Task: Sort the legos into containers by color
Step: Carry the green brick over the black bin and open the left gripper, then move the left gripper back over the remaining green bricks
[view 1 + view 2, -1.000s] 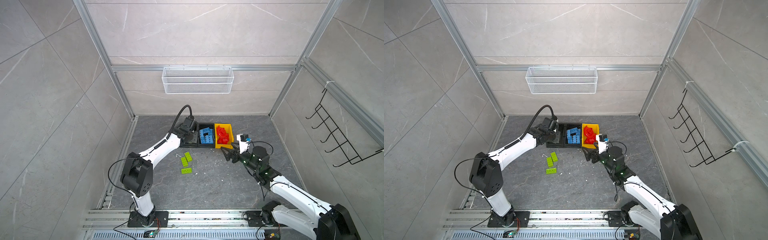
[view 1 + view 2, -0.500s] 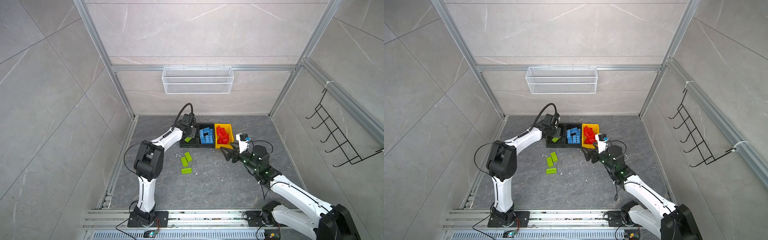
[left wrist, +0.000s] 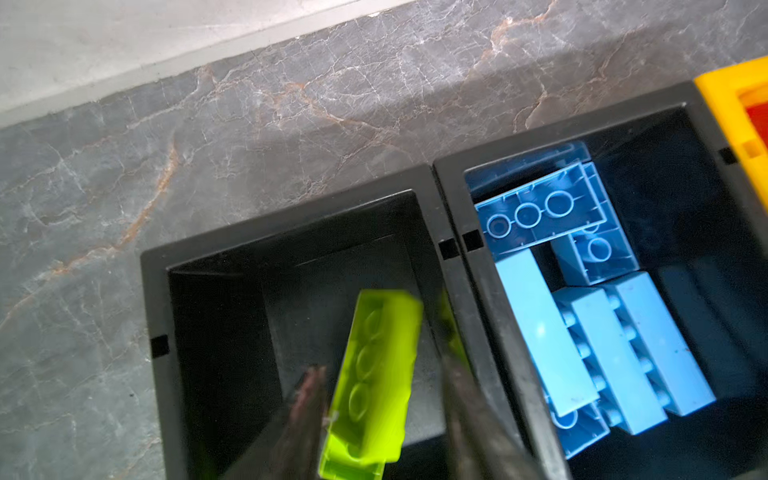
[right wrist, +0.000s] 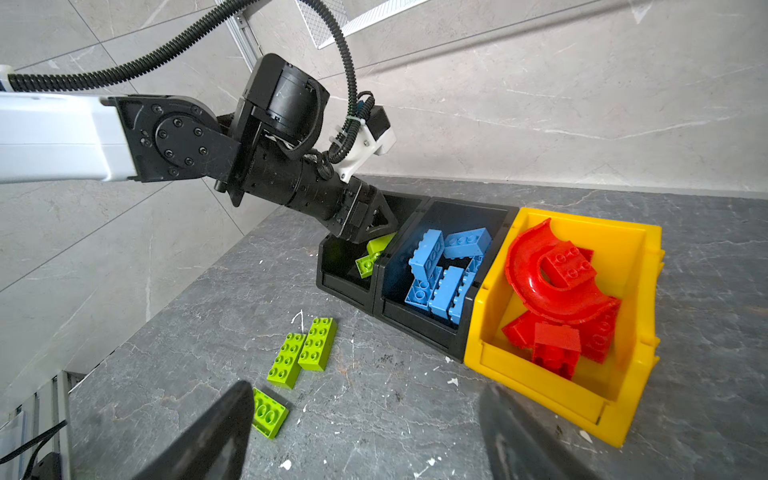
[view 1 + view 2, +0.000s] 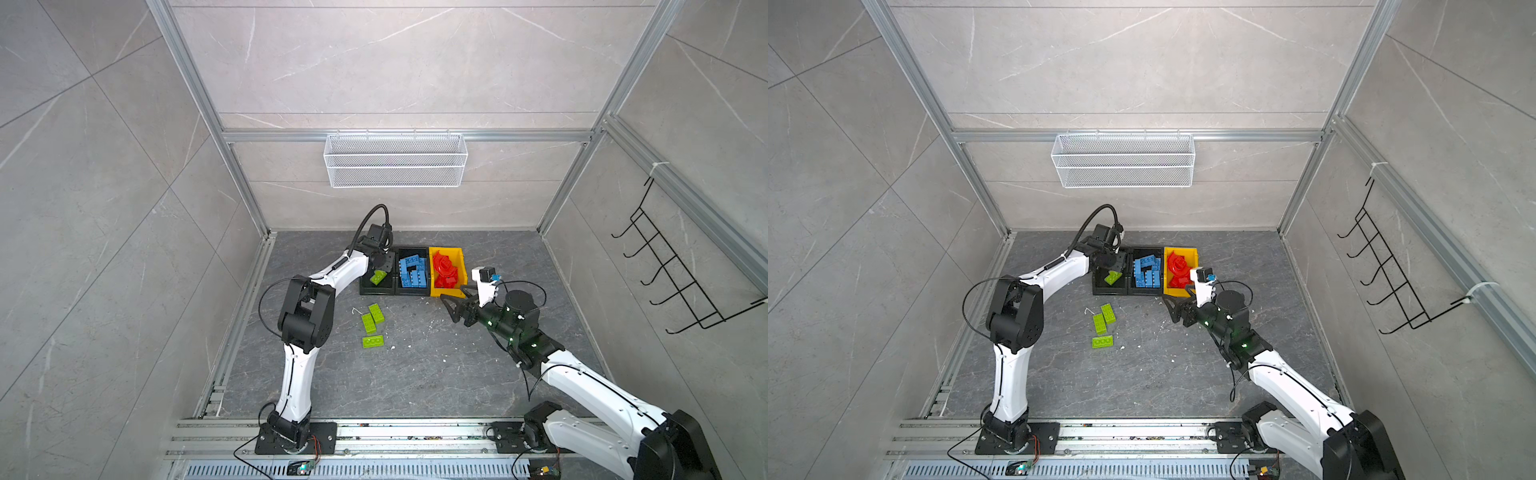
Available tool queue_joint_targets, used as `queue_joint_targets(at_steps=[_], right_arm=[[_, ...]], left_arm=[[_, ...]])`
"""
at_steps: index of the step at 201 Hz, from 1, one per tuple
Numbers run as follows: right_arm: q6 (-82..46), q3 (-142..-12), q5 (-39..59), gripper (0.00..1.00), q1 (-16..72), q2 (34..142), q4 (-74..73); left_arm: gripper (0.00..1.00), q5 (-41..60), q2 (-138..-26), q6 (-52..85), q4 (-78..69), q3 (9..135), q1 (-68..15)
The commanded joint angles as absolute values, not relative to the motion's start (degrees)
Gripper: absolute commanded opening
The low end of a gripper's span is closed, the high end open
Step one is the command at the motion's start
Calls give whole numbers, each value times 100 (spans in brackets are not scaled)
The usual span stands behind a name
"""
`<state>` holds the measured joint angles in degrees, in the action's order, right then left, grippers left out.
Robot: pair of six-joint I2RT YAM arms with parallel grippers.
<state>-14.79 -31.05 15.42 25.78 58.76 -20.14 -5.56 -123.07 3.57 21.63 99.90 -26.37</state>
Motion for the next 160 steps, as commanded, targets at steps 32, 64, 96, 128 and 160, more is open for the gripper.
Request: queue_joint_targets(at_steps=[32,64,96,128,160], right_arm=[[-1399,-3305,1644,86,2575,5862,-1920],[-1422,-3331,1679,86,2580,5888,-1903],[-1441,-3356,1717,86,2578,5924,-1887],[-1438,-3390,1727,86,2584,6035,-1864],[-1426,-3428,1749,86,2584,6150,-1844]], left_arm=[[59,-718,-11186,421,2243,9626,-2626],[63,-1275,-10126,1289,3079,8861,-2824],[75,-1525,-8969,2257,3173,7206,-3241],[77,-1732,-8528,3048,3373,6285,-3859],[81,-1682,-8459,3648,3330,5739,-4208]])
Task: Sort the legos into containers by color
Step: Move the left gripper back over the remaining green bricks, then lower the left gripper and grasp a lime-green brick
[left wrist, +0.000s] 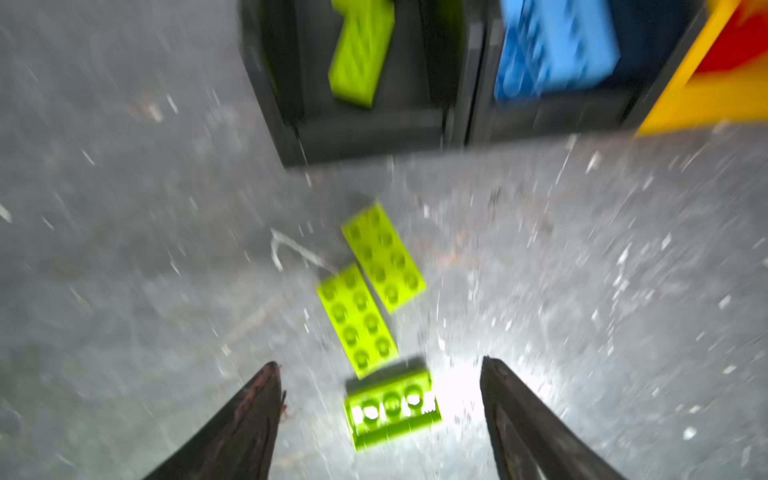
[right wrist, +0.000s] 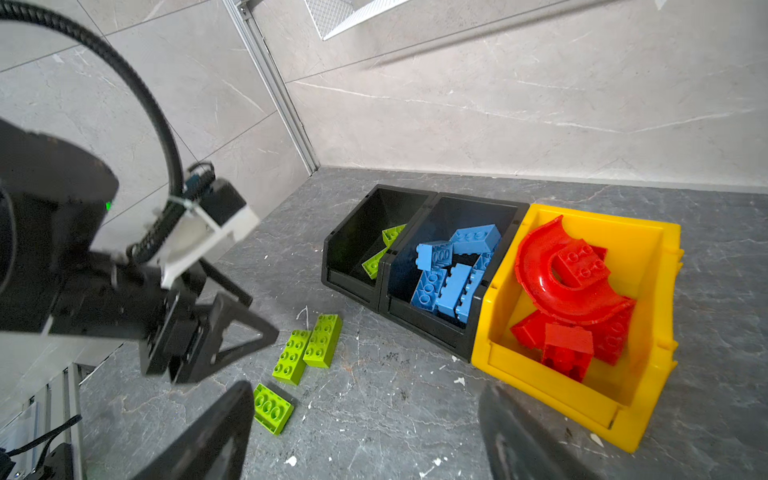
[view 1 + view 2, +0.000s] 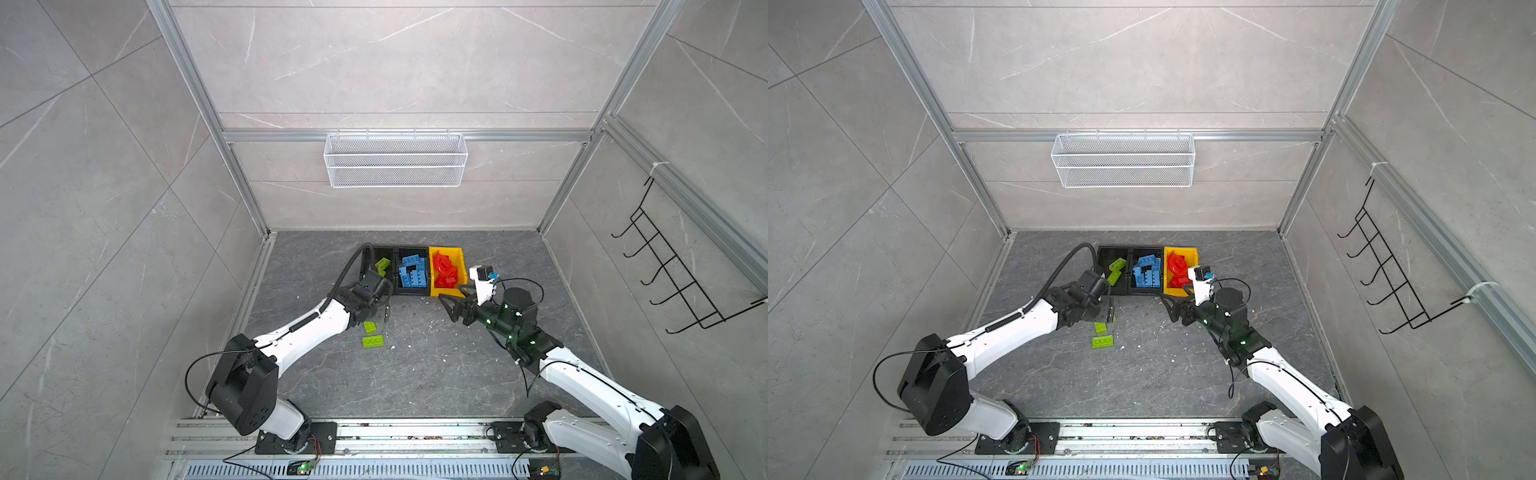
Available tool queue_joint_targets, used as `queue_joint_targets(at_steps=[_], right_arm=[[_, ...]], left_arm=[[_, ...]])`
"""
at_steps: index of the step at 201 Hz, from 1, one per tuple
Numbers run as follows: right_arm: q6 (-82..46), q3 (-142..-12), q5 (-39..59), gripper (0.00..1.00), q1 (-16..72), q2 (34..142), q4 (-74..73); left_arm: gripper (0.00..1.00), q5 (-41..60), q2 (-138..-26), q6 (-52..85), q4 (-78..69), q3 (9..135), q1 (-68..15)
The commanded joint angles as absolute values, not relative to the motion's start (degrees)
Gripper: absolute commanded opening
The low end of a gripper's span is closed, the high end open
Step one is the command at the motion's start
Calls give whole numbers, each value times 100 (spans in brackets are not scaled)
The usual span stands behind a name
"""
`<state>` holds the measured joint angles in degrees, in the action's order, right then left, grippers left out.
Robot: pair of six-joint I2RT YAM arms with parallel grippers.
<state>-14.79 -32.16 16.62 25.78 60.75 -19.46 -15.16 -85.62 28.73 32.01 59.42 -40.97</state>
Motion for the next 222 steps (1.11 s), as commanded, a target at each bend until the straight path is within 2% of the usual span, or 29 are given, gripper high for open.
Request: queue_joint_targets(at_steps=[1,103,222], right_arm=[[-1430,-3428,1749,86,2584,6151,-1840],[-1404,-3467,1766,87,2603,6259,-1802],[-1396,-3506,1802,87,2615,6223,-1725]], left_arm=[[81,-1667,-8457,3661,3326,5721,-4209],[84,-1166,-8621,4295,2645,4925,-4439],[82,-1169,-9440,4304,2430,5012,-4437]])
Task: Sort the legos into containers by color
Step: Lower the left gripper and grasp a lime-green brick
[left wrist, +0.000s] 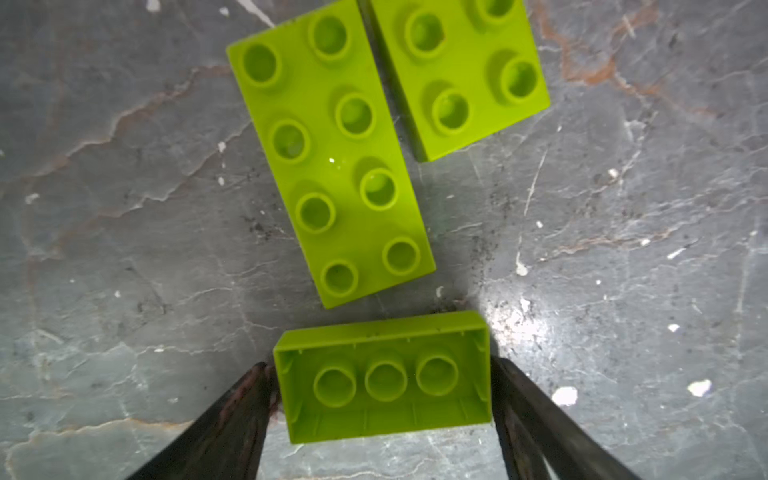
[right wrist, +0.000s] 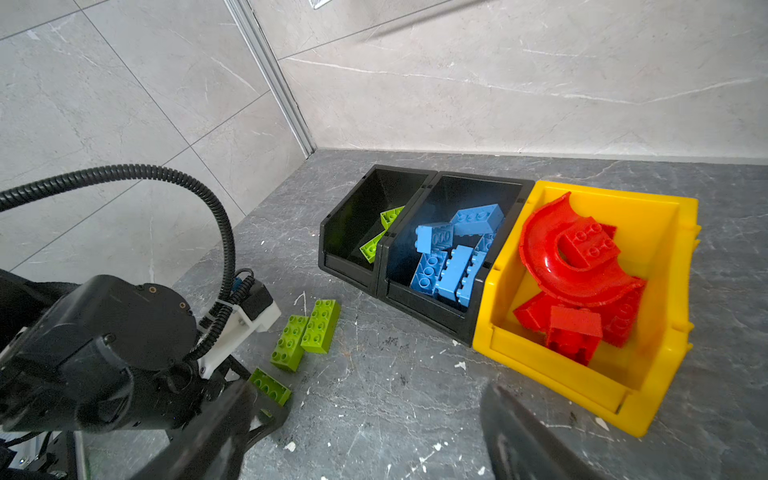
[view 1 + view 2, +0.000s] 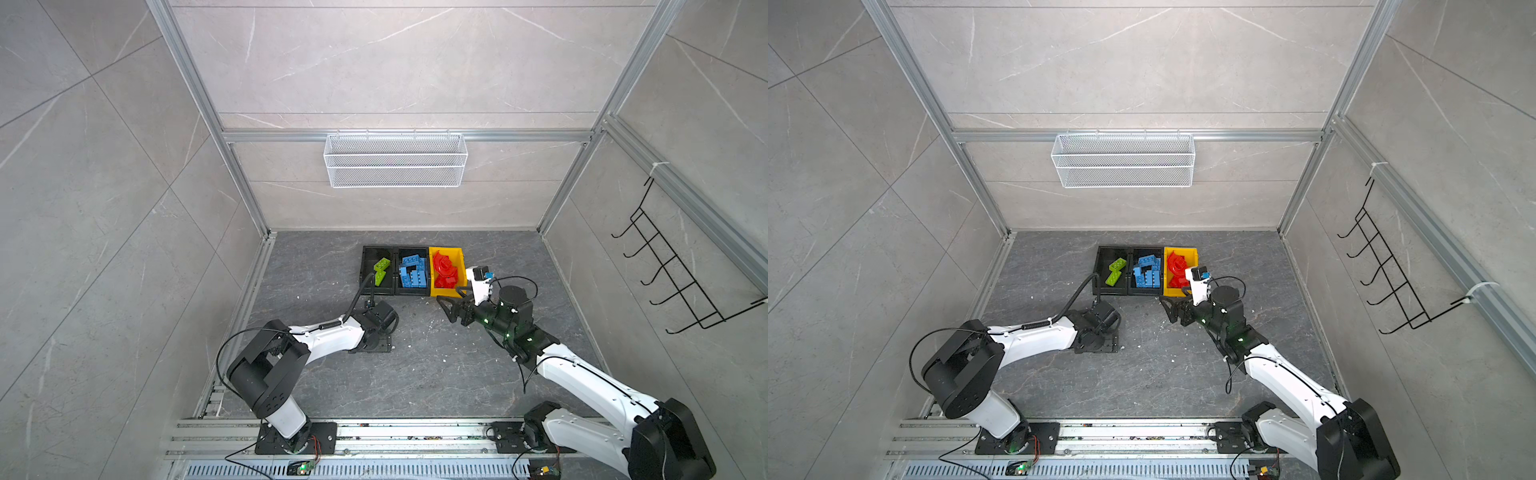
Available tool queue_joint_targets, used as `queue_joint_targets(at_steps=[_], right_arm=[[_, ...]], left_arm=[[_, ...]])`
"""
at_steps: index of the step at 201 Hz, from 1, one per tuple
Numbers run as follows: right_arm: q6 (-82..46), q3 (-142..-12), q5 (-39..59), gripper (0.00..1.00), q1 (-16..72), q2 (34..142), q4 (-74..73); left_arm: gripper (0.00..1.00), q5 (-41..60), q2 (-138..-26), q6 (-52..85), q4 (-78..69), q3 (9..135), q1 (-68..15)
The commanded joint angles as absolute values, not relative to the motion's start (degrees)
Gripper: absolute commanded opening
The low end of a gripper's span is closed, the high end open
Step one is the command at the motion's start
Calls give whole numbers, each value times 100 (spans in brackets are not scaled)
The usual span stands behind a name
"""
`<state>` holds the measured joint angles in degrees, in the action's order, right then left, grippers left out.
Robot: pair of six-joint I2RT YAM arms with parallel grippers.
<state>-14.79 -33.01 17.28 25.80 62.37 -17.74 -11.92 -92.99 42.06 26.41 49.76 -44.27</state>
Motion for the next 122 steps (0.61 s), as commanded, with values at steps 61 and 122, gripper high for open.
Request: queue_joint_targets(at_steps=[61,122], right_arm=[[-1404,-3489,1806,87,2616,6205,-1767],[-1392,-3523,1802,87,2618,6255,-1723]], left_arm=[[70,-1169,-9417,4166,2435,5047,-4443],[59,-1384,-8947,3994,2661,5138,-4439]])
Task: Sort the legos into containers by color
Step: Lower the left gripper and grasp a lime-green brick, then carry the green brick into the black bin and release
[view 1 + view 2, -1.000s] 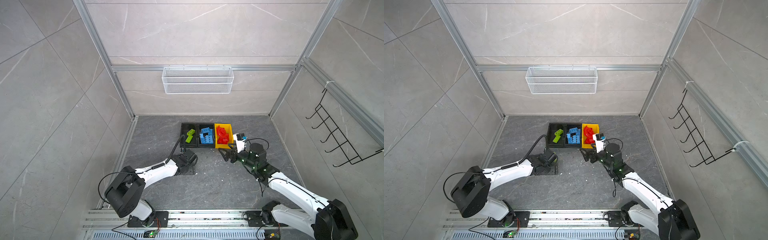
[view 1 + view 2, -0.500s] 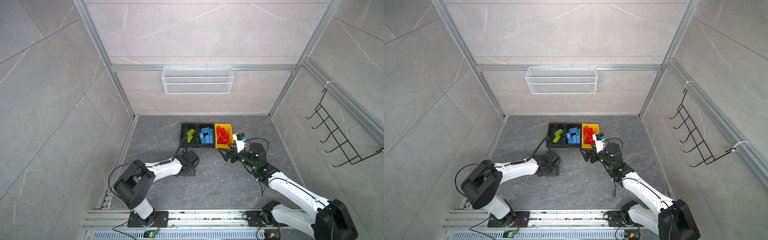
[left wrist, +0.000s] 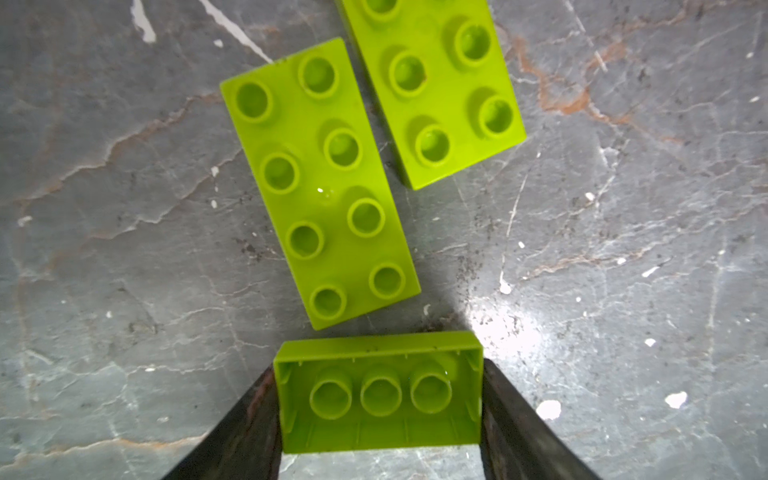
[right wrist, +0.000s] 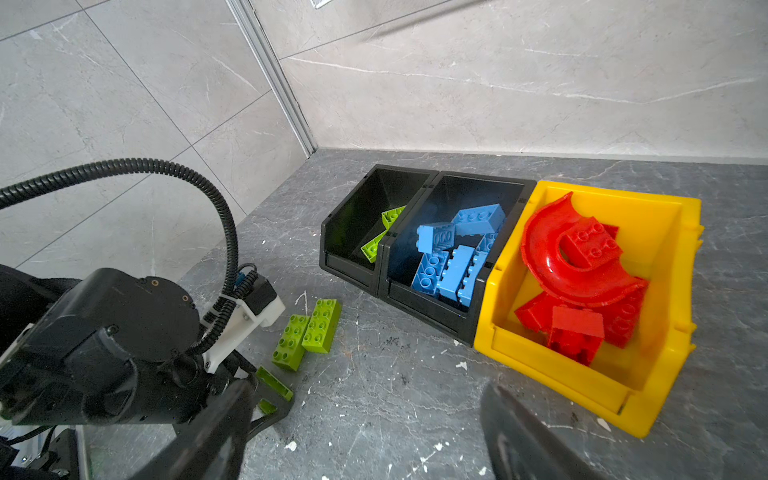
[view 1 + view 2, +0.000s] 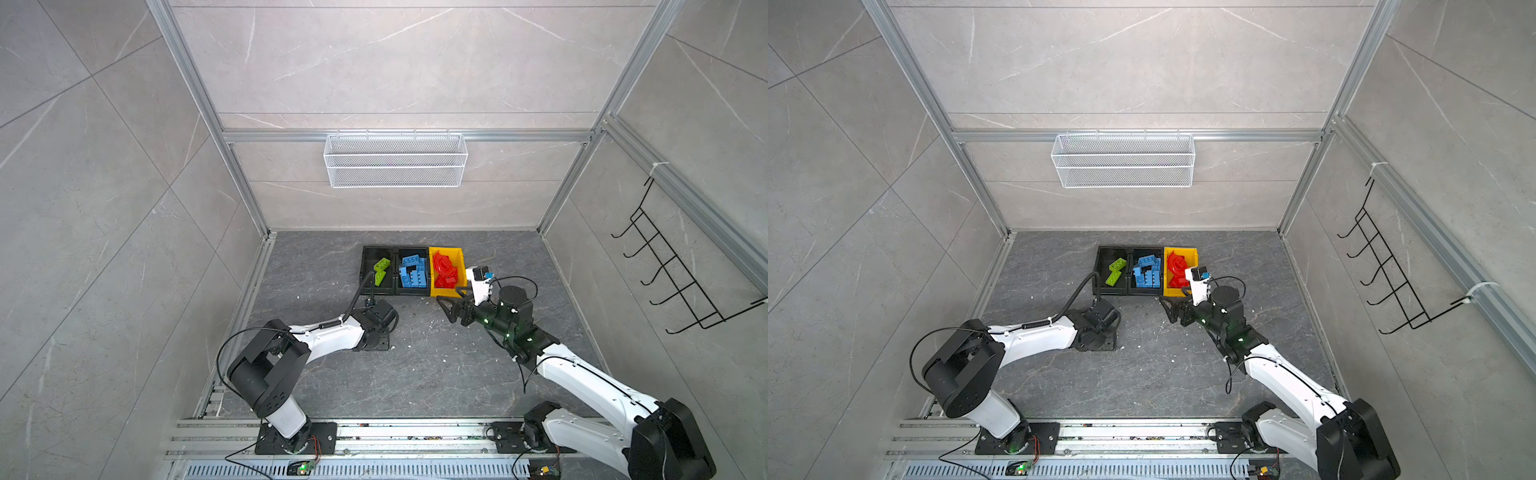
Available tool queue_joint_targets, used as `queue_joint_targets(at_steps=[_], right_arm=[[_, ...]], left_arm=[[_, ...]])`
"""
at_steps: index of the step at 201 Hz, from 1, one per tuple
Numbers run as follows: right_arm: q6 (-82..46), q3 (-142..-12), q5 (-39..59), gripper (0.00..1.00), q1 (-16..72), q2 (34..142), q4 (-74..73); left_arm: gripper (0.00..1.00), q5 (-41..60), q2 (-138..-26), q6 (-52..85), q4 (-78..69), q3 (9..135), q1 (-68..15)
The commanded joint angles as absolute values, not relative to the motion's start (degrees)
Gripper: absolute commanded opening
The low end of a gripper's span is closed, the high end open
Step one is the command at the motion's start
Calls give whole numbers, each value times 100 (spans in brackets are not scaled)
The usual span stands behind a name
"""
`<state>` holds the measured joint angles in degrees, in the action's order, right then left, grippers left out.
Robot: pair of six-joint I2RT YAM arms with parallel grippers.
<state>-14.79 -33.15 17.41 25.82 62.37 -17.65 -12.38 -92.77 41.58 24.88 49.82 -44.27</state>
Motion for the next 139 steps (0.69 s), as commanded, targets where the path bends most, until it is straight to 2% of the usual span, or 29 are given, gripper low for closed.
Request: queue_joint_targets(at_steps=[1,66,91,115,139], right_arm=[[-1390,-3524,1802,87,2619,6256,-1718],[-1390,-3542,1811,87,2619,6249,-1694],[-1393,-3539,1810,87,2619,6281,-1700],[-1393,-3548,1814,87,2620,6294,-1691],[-1391,-3547,1811,87,2619,6258,-1695]], left_arm=[[59,-1391,-8934,3983,2671,5153,-4443],[58,-1624,-8704,2820,2889,6103,-4102],[60,-1383,-9001,2265,2685,6636,-3629],[61,-1586,-9439,1597,2526,7290,-3347],[61,-1186,-9924,1263,2185,7798,-3058]])
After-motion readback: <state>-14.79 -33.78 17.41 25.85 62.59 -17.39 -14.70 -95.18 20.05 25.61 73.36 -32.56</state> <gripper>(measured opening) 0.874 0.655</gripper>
